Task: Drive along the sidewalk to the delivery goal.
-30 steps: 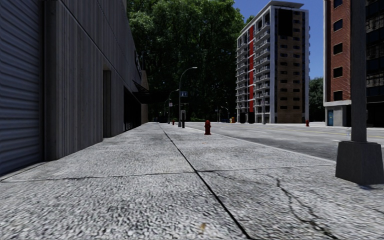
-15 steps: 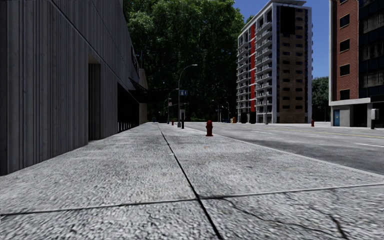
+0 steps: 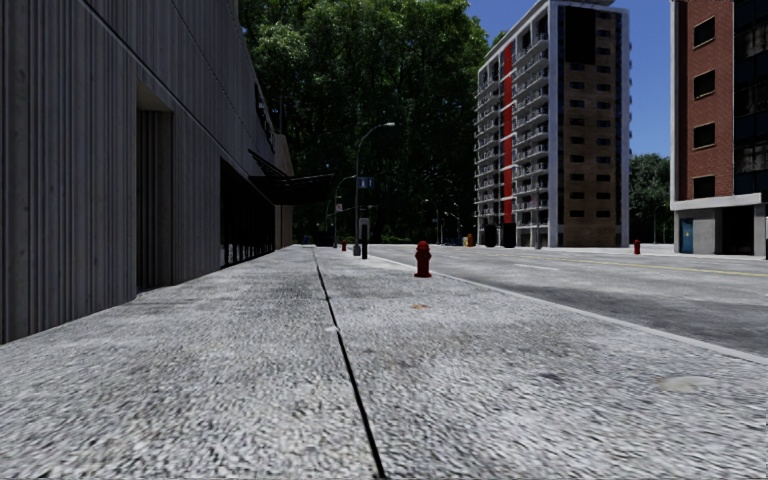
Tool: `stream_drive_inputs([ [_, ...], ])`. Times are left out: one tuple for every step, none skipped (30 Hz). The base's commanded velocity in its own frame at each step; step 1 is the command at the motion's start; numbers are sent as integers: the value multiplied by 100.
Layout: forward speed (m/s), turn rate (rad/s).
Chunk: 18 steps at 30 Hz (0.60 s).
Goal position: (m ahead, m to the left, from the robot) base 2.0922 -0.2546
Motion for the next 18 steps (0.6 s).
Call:
stream_drive_inputs([
  [200,0],
  [200,0],
  [200,0],
  [200,0],
  [200,0],
  [200,0],
  [200,0],
  [200,0],
  [200,0],
  [200,0],
  [200,0],
  [200,0],
  [200,0],
  [200,0],
  [200,0],
  [200,0],
  [200,0],
  [200,0],
])
